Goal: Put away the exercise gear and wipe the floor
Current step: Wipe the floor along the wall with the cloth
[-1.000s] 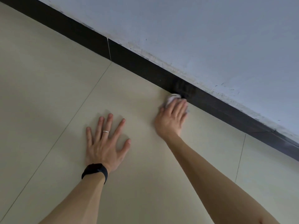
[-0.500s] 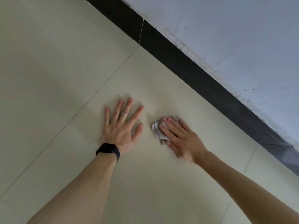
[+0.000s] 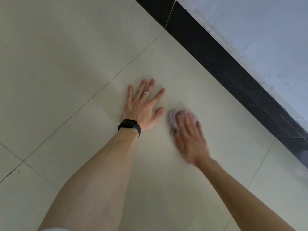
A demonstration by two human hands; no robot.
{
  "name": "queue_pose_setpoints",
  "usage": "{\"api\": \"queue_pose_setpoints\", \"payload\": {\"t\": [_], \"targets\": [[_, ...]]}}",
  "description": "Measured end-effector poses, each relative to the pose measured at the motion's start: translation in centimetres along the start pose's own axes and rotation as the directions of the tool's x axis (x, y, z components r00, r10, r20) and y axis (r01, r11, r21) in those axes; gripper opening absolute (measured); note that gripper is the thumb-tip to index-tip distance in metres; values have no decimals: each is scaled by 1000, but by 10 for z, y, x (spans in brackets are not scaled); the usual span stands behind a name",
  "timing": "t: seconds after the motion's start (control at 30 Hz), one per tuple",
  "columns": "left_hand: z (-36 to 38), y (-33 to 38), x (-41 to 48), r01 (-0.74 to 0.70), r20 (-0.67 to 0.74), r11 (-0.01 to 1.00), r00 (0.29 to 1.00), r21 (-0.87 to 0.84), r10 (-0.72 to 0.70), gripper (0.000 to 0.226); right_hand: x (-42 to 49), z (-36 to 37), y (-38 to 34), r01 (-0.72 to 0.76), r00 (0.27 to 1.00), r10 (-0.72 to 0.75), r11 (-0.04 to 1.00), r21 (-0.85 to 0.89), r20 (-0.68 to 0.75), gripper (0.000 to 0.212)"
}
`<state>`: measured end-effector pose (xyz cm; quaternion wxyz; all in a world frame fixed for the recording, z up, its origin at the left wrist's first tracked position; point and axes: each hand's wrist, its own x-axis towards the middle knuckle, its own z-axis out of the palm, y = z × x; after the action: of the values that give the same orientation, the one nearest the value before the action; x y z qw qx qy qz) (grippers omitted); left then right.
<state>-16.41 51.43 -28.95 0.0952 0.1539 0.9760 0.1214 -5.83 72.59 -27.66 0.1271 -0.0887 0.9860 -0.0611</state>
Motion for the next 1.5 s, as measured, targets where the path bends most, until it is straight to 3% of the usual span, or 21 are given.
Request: {"api": "queue_pose_setpoints", "payload": {"t": [0.1,0.17,0.27,0.37,0.43,0.47,0.53,0.6,0.63,0.7,0.77,0.87,0.93,1.0,1.07,1.1,1.13,1.23,1.3,1.4,1.5], "targets": [[-5,0,-3,-7,-27,997,1000,-75,5,63,15,5,-21,-382,918,392,915,130,-59,62],[-10,-6,-16,-35,-50,991,998,-126,28,60,1,16,-53,-386,914,401,906,171,-63,62],[-17,-22,-74,32,-105,994,994,-102,-43,59,-62,34,-106,-62,997,66,994,87,-46,59],[-13,-45,-164,212,-105,975,970,-60,-217,66,-116,40,-113,281,960,-281,959,43,-15,56],[-6,-63,-210,328,-6,944,944,-6,-328,68,-106,40,-94,346,938,-346,938,-14,-21,56],[-3,-71,-225,366,42,931,930,22,-366,67,-94,40,-92,283,959,-283,959,-13,-33,57],[0,-80,-234,377,89,925,921,38,-379,66,-69,41,-107,-50,995,57,995,81,-86,60],[0,-82,-233,361,93,932,928,20,-361,63,-65,48,-155,-297,937,323,937,182,-133,61],[-1,-82,-233,357,94,934,930,3,-355,62,-76,52,-182,-270,945,296,946,180,-137,61],[-3,-83,-235,347,99,938,934,-11,-344,60,-114,60,-221,50,995,-39,991,123,-88,60],[-6,-85,-234,346,142,938,929,-17,-341,60,-132,63,-217,403,915,-402,914,39,-31,58],[-11,-86,-230,341,176,939,928,-36,-330,62,-96,52,-170,629,777,-628,776,-52,39,55],[-13,-86,-228,342,192,939,925,-44,-328,62,-57,40,-142,537,842,-539,837,-106,16,57],[-13,-84,-230,351,200,934,922,-61,-333,62,-34,33,-134,200,980,-199,980,-26,12,61],[-13,-81,-229,376,169,922,918,-88,-359,61,-36,36,-156,-136,987,142,987,81,-69,63],[-14,-80,-227,393,125,915,916,-92,-381,59,-47,39,-171,-168,979,178,979,112,-94,62],[-17,-79,-222,398,54,914,917,-81,-395,54,-61,41,-186,-100,990,110,989,110,-94,61],[-28,-85,-194,341,-99,940,935,-15,-341,50,-91,45,-181,335,942,-335,942,21,-3,57],[-33,-94,-168,286,-114,958,953,21,-282,52,-66,32,-145,452,891,-450,892,-17,63,56],[-37,-108,-127,273,-67,962,960,-17,-273,57,-5,9,-89,281,958,-274,956,-82,84,59],[-41,-125,-88,322,-9,947,947,-6,-322,66,59,-19,-45,-186,979,188,982,-36,76,62]]}}
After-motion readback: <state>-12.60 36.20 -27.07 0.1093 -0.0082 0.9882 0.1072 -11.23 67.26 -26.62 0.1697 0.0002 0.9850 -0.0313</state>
